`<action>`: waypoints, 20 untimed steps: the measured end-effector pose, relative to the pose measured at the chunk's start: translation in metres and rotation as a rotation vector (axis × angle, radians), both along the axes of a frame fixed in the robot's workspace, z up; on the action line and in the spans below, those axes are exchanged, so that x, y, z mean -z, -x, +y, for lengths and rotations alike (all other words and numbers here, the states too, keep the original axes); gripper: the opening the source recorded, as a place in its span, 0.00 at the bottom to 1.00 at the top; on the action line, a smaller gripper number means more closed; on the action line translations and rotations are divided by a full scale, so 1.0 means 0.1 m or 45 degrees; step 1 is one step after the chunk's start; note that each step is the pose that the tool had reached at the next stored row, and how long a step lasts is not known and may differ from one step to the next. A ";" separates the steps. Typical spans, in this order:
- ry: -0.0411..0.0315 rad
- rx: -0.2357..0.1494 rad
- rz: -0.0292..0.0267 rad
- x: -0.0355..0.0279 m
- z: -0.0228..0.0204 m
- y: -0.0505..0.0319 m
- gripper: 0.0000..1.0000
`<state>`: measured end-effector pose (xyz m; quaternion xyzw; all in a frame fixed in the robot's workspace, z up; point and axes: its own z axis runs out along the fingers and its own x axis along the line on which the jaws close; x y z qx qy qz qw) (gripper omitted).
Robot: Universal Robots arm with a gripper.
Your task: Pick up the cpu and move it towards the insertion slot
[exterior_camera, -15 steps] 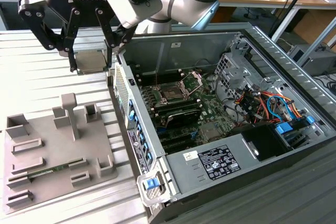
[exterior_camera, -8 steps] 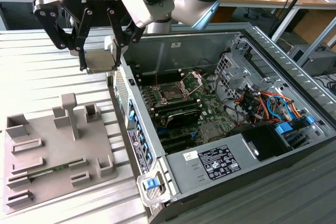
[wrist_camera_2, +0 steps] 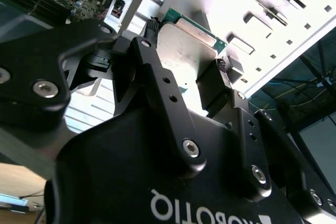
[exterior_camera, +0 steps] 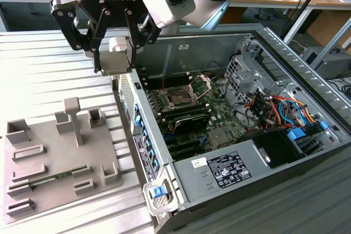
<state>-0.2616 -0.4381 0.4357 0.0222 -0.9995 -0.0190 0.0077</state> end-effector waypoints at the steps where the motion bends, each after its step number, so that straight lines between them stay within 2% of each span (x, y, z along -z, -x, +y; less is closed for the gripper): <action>1: 0.0000 0.000 0.0002 0.000 0.000 -0.023 0.55; 20: 0.0001 0.000 0.0044 0.001 0.000 -0.334 0.55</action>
